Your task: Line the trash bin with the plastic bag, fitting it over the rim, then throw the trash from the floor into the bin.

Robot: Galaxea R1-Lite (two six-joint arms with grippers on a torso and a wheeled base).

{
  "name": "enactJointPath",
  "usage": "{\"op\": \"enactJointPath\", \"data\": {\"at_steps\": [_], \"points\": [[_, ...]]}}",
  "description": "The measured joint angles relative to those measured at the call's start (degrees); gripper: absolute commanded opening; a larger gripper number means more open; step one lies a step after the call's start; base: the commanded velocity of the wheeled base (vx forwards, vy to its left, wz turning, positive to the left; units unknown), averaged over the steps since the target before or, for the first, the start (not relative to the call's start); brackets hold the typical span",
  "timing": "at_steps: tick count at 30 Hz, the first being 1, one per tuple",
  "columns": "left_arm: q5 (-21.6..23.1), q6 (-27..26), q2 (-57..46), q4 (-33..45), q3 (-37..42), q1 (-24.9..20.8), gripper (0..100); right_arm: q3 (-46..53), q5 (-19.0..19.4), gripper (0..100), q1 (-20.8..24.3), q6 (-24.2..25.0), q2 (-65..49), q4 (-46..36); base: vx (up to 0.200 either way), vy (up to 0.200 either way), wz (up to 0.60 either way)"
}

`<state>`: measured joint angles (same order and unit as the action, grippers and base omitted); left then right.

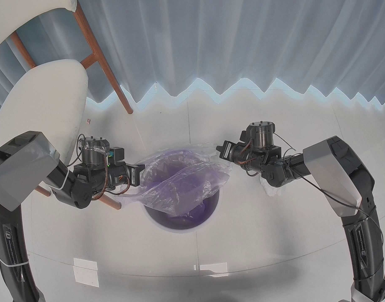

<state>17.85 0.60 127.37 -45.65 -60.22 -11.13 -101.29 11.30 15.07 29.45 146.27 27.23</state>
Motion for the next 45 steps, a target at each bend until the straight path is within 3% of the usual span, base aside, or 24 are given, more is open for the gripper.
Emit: {"op": "enactJointPath", "data": {"at_steps": [16, 17, 28, 29, 45], "points": [[-2.46, -0.05, -0.22, -0.35, 1.57, 0.27, 0, 3.50, -0.30, 0, 0.48, -0.11, 0.87, 0.95, 0.000, 0.000, 0.00], [-2.52, -0.02, -0.28, -0.51, 1.73, 0.28, 0, 4.02, -0.30, 100, 0.48, -0.06, 0.66, 0.95, 0.000, 0.000, 0.00], [-2.66, 2.16, -0.77, -6.49, 5.34, 0.27, 0, 9.90, -0.35, 100, 0.39, 2.95, -3.99, 4.22, 0.000, 0.000, 0.00], [-2.68, 2.46, -0.83, -6.66, 5.75, 0.22, 100, 10.58, -0.38, 100, 0.39, 3.17, -4.52, 4.27, 0.000, 0.000, 0.00], [-3.35, 5.12, -5.45, -11.30, 9.79, 0.24, 100, 26.93, -0.35, 100, -0.07, 3.77, -12.48, 14.62, 0.000, 0.000, 0.00]]}}
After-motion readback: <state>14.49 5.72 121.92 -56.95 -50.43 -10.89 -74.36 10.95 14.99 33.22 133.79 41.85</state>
